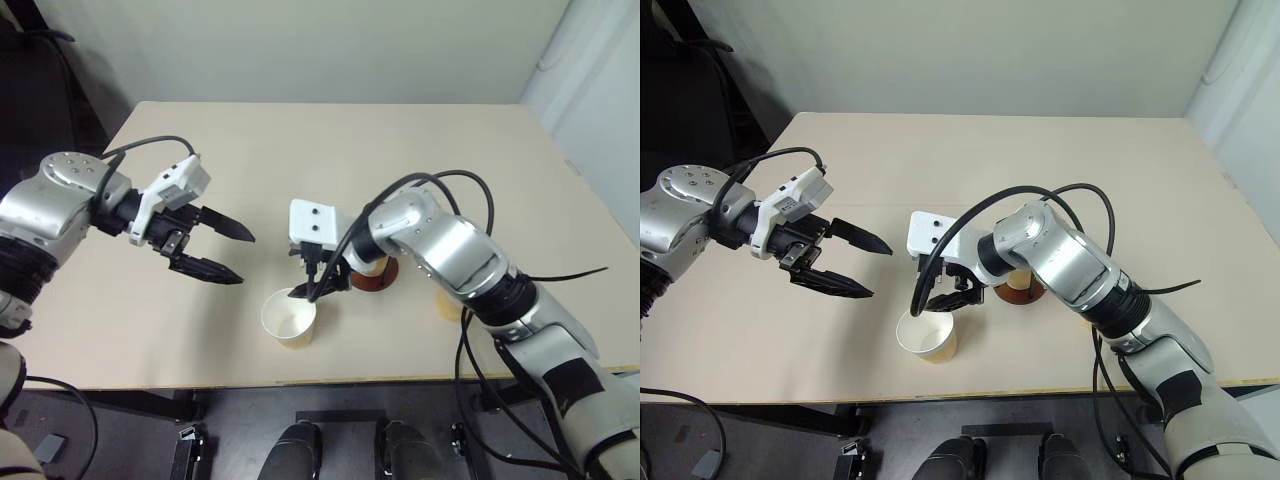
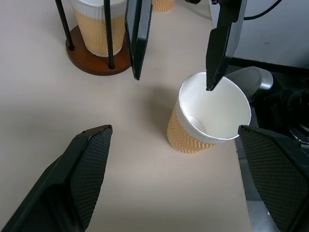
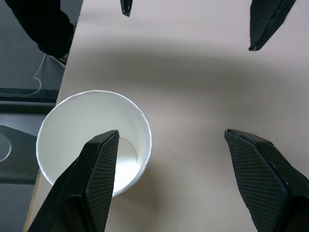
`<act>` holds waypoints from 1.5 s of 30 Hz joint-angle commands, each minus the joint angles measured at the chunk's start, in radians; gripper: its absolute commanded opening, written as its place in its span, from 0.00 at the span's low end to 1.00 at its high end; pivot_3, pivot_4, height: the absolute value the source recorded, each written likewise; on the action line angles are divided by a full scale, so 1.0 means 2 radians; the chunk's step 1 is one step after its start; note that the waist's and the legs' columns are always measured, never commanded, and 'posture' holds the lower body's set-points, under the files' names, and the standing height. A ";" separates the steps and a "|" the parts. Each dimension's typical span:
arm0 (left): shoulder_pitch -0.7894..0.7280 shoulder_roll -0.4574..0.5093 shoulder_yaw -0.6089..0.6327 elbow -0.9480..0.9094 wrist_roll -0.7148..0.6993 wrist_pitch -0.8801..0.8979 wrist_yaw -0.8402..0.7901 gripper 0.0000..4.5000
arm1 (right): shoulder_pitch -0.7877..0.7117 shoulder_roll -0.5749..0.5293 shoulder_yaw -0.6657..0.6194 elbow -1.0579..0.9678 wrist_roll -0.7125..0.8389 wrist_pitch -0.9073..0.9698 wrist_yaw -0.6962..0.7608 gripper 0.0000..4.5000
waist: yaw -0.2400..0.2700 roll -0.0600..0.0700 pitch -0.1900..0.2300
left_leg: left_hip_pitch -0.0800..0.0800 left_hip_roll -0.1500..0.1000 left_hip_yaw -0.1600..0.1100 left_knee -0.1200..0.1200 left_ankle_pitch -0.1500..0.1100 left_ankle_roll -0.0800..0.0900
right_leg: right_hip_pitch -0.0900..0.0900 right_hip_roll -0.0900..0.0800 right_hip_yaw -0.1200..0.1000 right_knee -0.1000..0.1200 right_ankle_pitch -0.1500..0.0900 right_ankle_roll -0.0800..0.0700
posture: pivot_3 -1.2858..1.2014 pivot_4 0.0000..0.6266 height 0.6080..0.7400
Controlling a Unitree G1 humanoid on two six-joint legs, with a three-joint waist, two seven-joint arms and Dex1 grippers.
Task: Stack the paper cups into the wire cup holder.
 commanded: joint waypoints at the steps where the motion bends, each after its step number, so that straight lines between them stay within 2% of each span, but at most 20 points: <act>1: -0.010 0.007 0.005 -0.007 -0.009 -0.006 -0.014 1.00 | -0.006 0.004 -0.017 -0.004 0.010 -0.002 0.008 0.79 | 0.000 0.000 0.000 | 0.000 0.000 0.000 0.000 0.000 0.000 | 0.000 0.000 0.000 0.000 0.000 0.000 | 0.52 0.24 1.00; 14: -0.010 0.019 -0.017 -0.049 -0.040 0.006 -0.014 1.00 | 0.000 0.005 0.006 0.013 -0.006 -0.019 0.016 0.79 | 0.000 0.000 0.000 | 0.000 0.000 0.000 0.000 0.000 0.000 | 0.000 0.000 0.000 0.000 0.000 0.000 | 0.52 0.24 1.00; 31: -0.028 0.019 -0.040 -0.047 -0.043 0.004 -0.014 1.00 | 0.008 0.005 0.022 0.026 -0.027 -0.027 0.025 0.79 | 0.000 0.000 0.000 | 0.000 0.000 0.000 0.000 0.000 0.000 | 0.000 0.000 0.000 0.001 0.000 0.000 | 0.52 0.24 1.00; 34: -0.029 0.018 -0.040 -0.047 -0.043 0.004 -0.014 1.00 | 0.008 0.003 0.021 0.027 -0.027 -0.027 0.028 0.66 | 0.000 0.000 0.000 | 0.000 0.000 0.000 0.000 0.000 0.000 | 0.000 0.000 0.000 0.001 0.000 0.000 | 0.52 0.24 1.00; 42: -0.031 0.011 -0.039 -0.042 -0.044 0.002 -0.014 1.00 | 0.011 -0.002 0.016 0.023 -0.026 -0.022 0.035 0.02 | 0.000 0.000 0.000 | 0.000 0.000 0.000 0.000 0.000 0.000 | 0.000 0.000 -0.001 0.001 0.000 0.000 | 0.52 0.24 1.00; 45: -0.033 0.007 -0.039 -0.038 -0.043 0.000 -0.014 1.00 | 0.012 -0.007 0.014 0.019 -0.024 -0.019 0.037 0.01 | 0.000 0.000 0.000 | 0.000 0.000 0.000 0.000 0.000 0.000 | 0.000 0.000 -0.001 0.001 0.000 0.000 | 0.52 0.24 1.00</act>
